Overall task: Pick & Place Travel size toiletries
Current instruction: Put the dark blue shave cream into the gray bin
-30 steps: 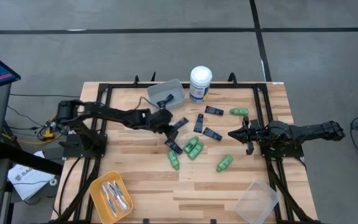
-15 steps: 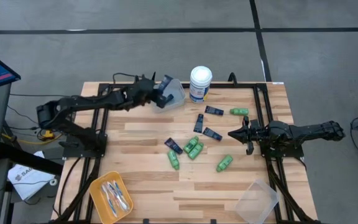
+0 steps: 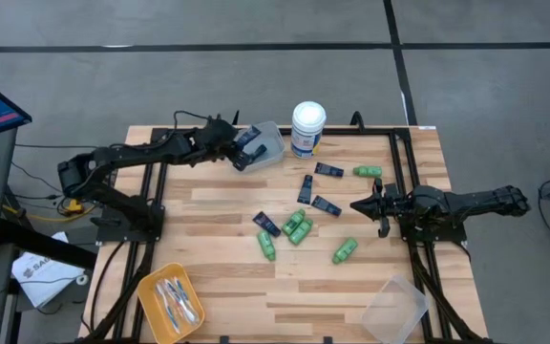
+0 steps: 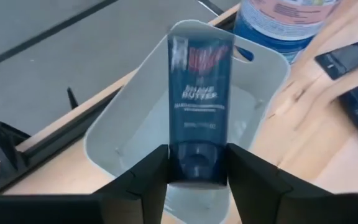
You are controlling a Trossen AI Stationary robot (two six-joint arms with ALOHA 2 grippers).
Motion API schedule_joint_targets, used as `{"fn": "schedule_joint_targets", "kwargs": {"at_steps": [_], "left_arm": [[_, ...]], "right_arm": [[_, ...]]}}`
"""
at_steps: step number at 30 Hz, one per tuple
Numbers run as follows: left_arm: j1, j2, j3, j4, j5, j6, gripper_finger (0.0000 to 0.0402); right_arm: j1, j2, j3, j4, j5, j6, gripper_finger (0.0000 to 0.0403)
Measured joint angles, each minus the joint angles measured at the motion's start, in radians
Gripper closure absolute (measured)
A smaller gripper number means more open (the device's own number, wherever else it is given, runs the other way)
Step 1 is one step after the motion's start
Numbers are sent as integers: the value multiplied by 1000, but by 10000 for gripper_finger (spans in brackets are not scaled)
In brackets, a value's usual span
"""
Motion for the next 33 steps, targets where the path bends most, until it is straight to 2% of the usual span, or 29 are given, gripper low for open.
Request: {"fn": "schedule_joint_targets", "kwargs": {"at_steps": [3, 10, 15, 20, 24, 27, 33], "left_arm": [[9, 0, -20, 6, -17, 18, 233], [23, -2, -67, 21, 27, 19, 223], [-7, -39, -66, 55, 205, 18, 189], [-125, -67, -66, 83, 360, 43, 131], [-260, -61, -66, 106, 352, 50, 97], [-346, -30, -66, 116, 333, 90, 86], [-415, 88, -66, 199, 311, 105, 86]], "right_arm": [[0, 0, 0, 2, 0, 0, 397], [0, 0, 0, 2, 0, 51, 397], [1, 0, 0, 2, 0, 64, 397], [1, 0, 0, 2, 0, 78, 397], [1, 0, 0, 2, -4, 132, 397], [1, 0, 0, 2, -4, 164, 397], [1, 0, 0, -1, -4, 165, 397]]}}
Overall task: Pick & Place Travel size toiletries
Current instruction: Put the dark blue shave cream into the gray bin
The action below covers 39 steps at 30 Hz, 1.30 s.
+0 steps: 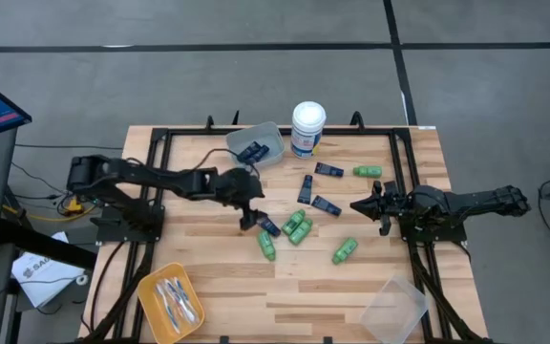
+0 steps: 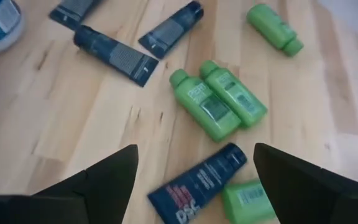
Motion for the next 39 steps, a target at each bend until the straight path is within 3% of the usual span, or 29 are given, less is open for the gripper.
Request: {"fn": "schedule_joint_targets", "kwargs": {"at_steps": [4, 12, 20, 27, 39], "left_arm": [[-1, 105, 2, 109, 41, 35, 86], [10, 215, 1, 117, 101, 204, 86], [35, 236, -3, 107, 102, 236, 86], [34, 236, -37, 117, 182, 261, 86], [40, 236, -85, 128, 170, 314, 86]], "right_arm": [[0, 0, 0, -1, 0, 0, 397], [-1, 1, 0, -2, -1, 0, 397], [-1, 1, 0, -2, 0, 0, 397], [0, 1, 0, -3, -1, 0, 397], [0, 1, 0, -3, -1, 0, 397]]}}
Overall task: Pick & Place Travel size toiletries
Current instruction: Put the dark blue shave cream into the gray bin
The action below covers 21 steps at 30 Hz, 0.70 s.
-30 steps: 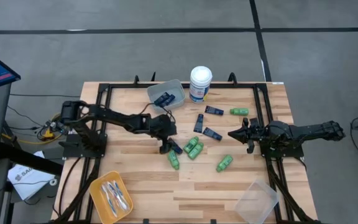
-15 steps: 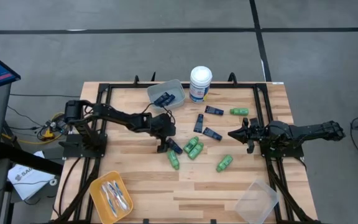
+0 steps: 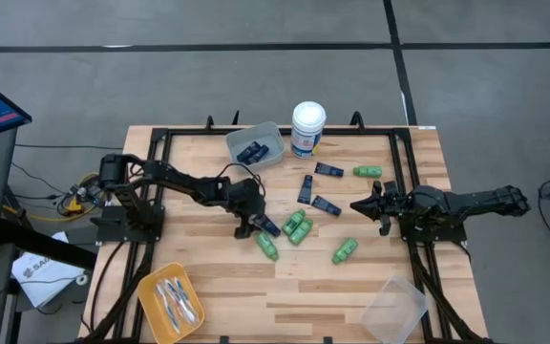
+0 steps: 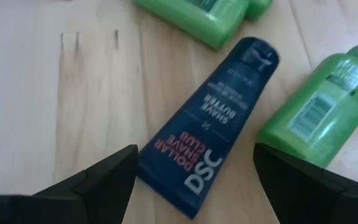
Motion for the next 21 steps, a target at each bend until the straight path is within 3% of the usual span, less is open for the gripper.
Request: {"fn": "schedule_joint_targets", "kwargs": {"at_steps": [7, 16, 21], "left_arm": [[4, 0, -7, 34, -1, 61, 86], [1, 108, 17, 109, 57, 71, 86], [0, 113, 18, 105, 56, 65, 108]], "right_arm": [[0, 0, 0, 0, 0, 0, 397], [0, 0, 0, 1, 0, 0, 397], [0, 0, 0, 1, 0, 0, 397]]}}
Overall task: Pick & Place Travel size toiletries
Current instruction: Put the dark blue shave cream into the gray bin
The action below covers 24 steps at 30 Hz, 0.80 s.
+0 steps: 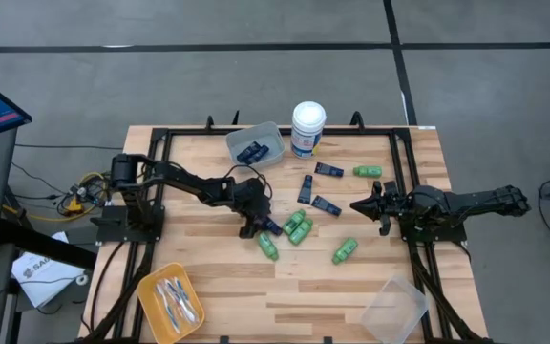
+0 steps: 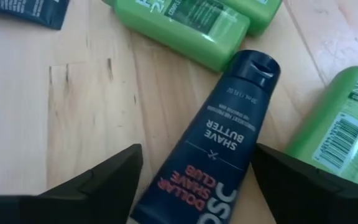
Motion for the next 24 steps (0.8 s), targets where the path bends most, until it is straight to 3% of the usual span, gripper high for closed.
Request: {"fn": "schedule_joint_targets", "kwargs": {"at_steps": [12, 17, 24], "left_arm": [[0, 2, -2, -3, -7, -7, 213], [-1, -23, -3, 3, -6, -113, 234], [-4, -152, -8, -7, -7, -207, 252]], "right_arm": [[0, 0, 0, 0, 0, 0, 397], [0, 0, 0, 0, 0, 0, 397], [-1, 0, 0, -1, 0, 0, 397]]}}
